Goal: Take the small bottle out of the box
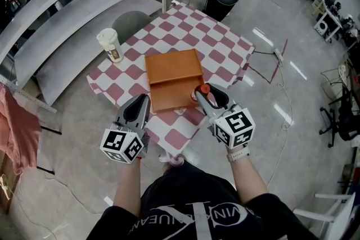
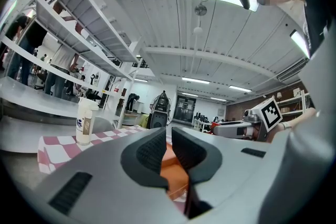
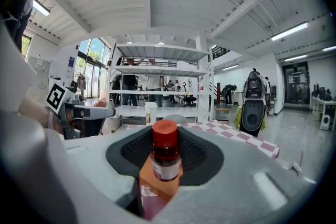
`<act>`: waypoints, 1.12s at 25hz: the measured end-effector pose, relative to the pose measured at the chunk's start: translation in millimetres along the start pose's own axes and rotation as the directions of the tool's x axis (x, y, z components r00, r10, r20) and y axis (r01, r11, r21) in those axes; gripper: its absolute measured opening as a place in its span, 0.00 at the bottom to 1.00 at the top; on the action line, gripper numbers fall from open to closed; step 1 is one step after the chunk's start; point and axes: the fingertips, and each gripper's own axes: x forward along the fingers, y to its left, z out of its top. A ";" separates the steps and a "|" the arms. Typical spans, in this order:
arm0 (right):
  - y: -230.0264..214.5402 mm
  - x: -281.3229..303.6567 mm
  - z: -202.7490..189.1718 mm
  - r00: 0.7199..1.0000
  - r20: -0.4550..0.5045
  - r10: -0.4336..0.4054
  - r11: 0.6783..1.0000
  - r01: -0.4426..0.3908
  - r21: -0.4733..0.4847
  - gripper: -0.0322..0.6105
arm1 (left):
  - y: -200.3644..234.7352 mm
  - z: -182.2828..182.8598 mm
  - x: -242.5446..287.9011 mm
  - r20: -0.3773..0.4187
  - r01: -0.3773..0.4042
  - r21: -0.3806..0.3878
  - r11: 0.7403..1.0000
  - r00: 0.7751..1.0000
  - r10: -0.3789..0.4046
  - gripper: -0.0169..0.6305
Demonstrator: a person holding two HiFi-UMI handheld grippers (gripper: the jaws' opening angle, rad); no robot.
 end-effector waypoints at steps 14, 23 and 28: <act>1.0 -3.9 -1.5 1.000 0.001 0.001 1.000 -0.001 0.000 0.27 | 0.2 -1.0 -5.9 -0.011 -0.006 0.010 1.000 1.000 0.006 0.08; 1.7 -7.2 -1.5 1.000 0.004 -0.007 1.000 0.007 -0.001 0.27 | -2.5 -4.2 -9.5 -0.018 -0.004 0.008 1.000 1.000 0.004 0.08; 0.8 -9.0 0.1 1.000 0.005 -0.008 1.000 0.008 -0.003 0.27 | -3.5 -3.6 -9.4 -0.018 -0.004 0.007 1.000 1.000 0.004 0.08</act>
